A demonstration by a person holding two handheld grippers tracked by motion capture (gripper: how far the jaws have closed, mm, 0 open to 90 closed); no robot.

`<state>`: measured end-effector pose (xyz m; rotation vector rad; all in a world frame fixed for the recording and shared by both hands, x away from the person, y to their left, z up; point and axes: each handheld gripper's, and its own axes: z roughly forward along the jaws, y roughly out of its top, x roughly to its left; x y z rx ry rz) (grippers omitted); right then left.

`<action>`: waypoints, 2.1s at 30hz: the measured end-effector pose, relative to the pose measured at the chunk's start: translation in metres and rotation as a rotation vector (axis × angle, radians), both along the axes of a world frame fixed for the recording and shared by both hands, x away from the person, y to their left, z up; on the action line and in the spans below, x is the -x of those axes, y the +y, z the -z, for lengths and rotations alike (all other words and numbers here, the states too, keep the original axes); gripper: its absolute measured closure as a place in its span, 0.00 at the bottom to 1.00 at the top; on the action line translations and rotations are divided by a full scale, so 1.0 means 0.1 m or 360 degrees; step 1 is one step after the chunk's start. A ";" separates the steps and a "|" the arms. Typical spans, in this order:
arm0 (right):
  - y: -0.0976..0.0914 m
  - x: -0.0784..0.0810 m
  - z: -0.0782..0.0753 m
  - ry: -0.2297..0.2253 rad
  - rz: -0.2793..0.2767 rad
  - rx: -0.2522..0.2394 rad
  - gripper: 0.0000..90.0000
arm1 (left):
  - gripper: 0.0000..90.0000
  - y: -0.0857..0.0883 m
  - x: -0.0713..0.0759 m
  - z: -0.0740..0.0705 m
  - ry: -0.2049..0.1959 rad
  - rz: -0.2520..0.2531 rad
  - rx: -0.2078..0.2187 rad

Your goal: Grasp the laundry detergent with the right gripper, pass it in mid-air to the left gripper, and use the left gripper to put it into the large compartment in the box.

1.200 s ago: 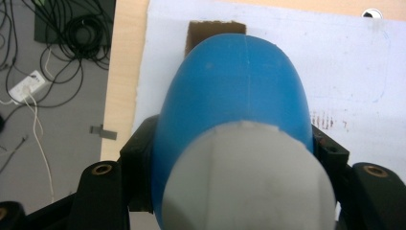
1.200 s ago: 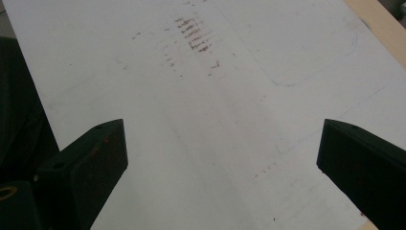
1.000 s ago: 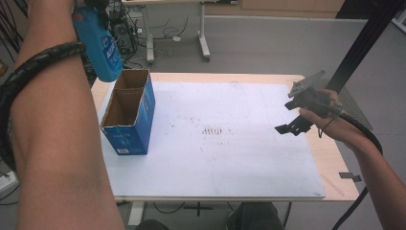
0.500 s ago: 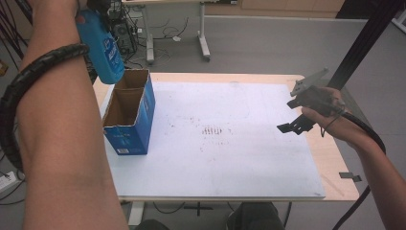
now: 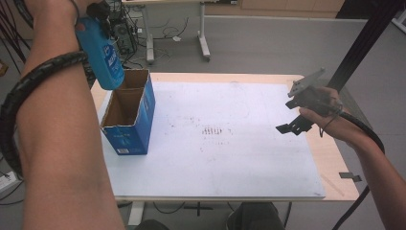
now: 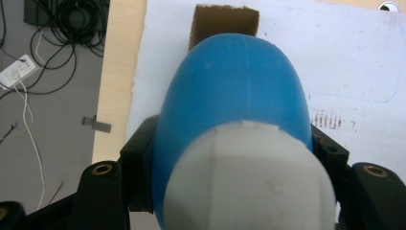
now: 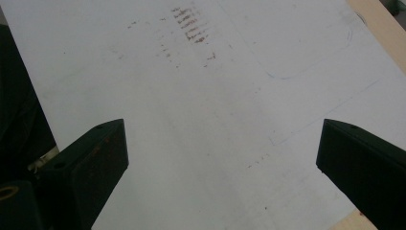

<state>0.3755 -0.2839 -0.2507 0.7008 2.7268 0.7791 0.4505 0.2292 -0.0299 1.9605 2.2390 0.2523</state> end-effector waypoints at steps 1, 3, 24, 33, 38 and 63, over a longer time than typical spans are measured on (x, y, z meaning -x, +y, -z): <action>0.00 0.00 0.00 -0.0001 0.0001 0.0003 0.04 | 0.41 0.00 0.00 0.01 0.0004 0.0000 -0.0003; 0.01 0.00 0.01 -0.0001 0.0000 0.0010 0.04 | 0.41 0.01 0.00 0.05 0.0007 -0.0002 0.0000; 0.05 0.03 0.09 0.0024 -0.0023 0.0039 0.04 | 0.41 -0.01 -0.08 0.73 0.0103 0.0028 0.0057; 0.04 0.03 0.13 0.0030 -0.0011 0.0035 0.04 | 0.41 -0.02 -0.11 1.05 0.0142 0.0041 0.0053; 0.05 0.03 0.16 0.0038 -0.0015 0.0036 0.04 | 0.41 -0.01 -0.11 1.29 0.0155 0.0047 0.0046; 0.13 -0.01 0.25 0.0067 -0.0014 0.0066 0.04 | 0.41 -0.01 -0.08 2.19 0.0169 0.0079 0.0013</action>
